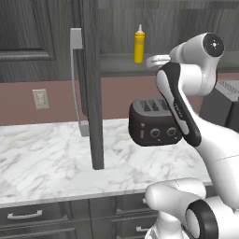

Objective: Take 2 condiments from the cabinet and move them on the counter near the stove.Make sure the condiments are lined up with each other, next to each other.

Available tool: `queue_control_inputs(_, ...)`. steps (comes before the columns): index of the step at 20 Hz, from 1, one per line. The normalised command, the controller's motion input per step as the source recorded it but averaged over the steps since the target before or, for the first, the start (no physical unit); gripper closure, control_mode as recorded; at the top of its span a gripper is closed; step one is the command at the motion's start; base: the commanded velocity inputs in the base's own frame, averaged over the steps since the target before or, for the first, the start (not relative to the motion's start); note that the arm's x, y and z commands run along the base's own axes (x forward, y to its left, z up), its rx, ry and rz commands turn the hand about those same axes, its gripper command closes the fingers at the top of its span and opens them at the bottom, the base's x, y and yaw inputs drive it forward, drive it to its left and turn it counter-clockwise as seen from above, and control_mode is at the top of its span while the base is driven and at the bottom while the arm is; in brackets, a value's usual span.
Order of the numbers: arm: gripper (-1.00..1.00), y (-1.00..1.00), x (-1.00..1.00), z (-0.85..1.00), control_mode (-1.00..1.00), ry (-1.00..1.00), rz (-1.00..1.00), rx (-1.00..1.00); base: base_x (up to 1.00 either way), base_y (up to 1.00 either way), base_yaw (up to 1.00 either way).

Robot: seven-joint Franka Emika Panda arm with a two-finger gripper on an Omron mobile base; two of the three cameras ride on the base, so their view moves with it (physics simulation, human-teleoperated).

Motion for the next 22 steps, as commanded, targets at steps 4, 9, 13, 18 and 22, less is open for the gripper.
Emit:
queue_control_inputs(4, -1.0, 0.1, 0.31, 0.08, -1.0, -0.01, 0.02, 0.0, 0.0, 0.0, 0.0)
queue_control_inputs(9, -1.0, 0.07, 0.33, 0.11, -1.0, -0.03, 0.05, 0.0, 0.0, 0.0, 0.0)
queue_control_inputs(13, -1.0, 0.0, 0.33, 0.1, -1.0, -0.01, 0.08, 0.0, 0.0, 0.0, 0.0)
queue_control_inputs(18, -1.0, 0.0, 0.33, 0.03, -1.0, 0.0, 0.06, 0.0, 0.0, 0.0, 0.0)
queue_control_inputs(22, -1.0, 0.0, 0.32, 0.0, -1.0, -0.01, 0.04, 0.0, 0.0, 0.0, 0.0)
